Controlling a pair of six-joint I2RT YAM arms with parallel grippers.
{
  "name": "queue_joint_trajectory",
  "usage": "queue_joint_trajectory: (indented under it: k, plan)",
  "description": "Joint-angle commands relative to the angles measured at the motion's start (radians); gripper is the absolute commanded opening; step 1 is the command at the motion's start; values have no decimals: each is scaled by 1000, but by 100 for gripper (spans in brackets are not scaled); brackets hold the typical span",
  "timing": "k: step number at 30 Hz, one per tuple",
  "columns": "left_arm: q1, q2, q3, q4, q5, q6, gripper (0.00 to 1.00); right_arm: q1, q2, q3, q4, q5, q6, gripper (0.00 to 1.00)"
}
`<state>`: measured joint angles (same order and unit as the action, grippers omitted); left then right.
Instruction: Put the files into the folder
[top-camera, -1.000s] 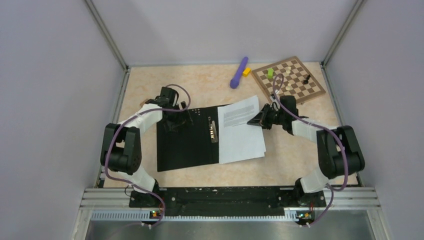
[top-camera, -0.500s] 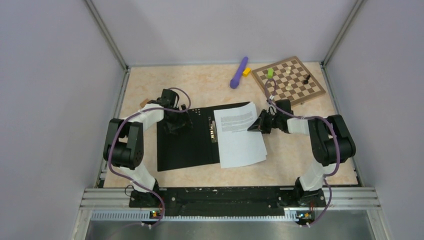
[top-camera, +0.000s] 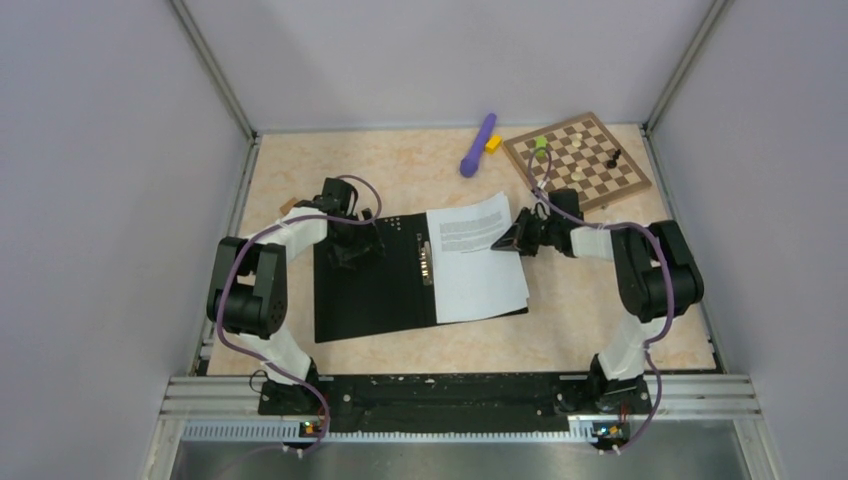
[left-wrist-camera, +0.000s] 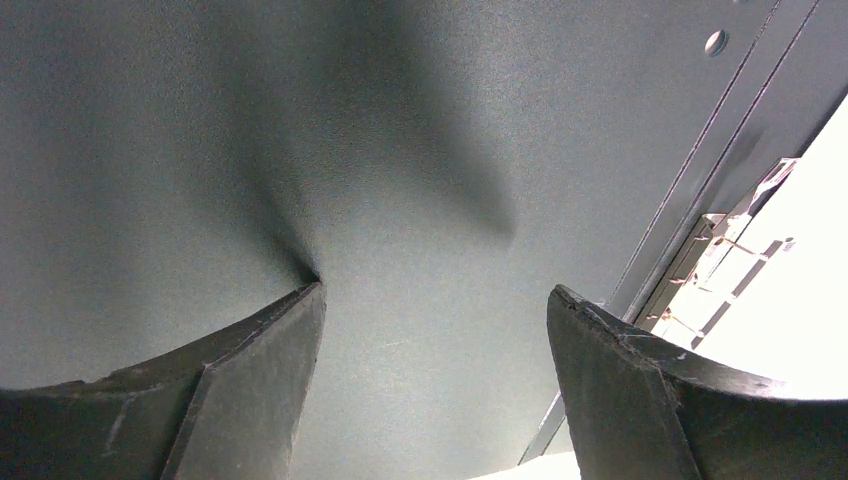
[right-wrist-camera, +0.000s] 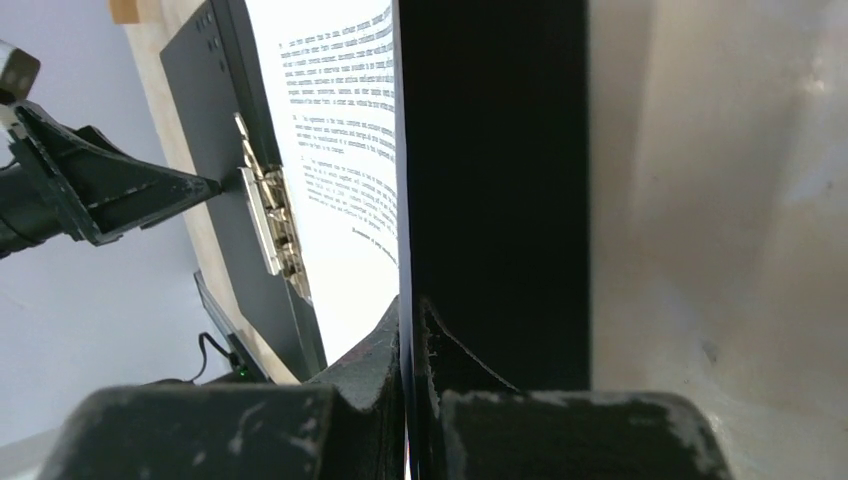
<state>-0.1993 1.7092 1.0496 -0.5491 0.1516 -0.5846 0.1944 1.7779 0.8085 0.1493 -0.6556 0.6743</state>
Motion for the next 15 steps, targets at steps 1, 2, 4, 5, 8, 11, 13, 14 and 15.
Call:
queue_joint_trajectory:
  k: [1,2,4,5,8,11,13,14,15]
  plan:
    - [-1,47,-35,53,19,-1,86,5,28,61,36,-16,25,0]
    - [-2,46,-37,54,19,-1,86,6,32,65,39,-19,37,0]
    - [-1,47,-40,54,19,-1,86,5,39,74,41,-29,58,0]
    - [-2,47,-41,54,18,0,86,5,42,75,50,-37,71,0]
    - [-2,46,-43,55,19,0,86,6,55,88,57,-47,100,0]
    - [-2,45,-43,56,22,0,86,6,65,101,47,-40,112,0]
    - [-2,44,-45,55,22,0,86,5,70,108,36,-35,113,0]
    - [-1,43,-45,58,24,0,86,6,74,110,33,-34,113,0]
    - [-2,43,-46,57,24,1,86,6,77,111,33,-35,115,0]
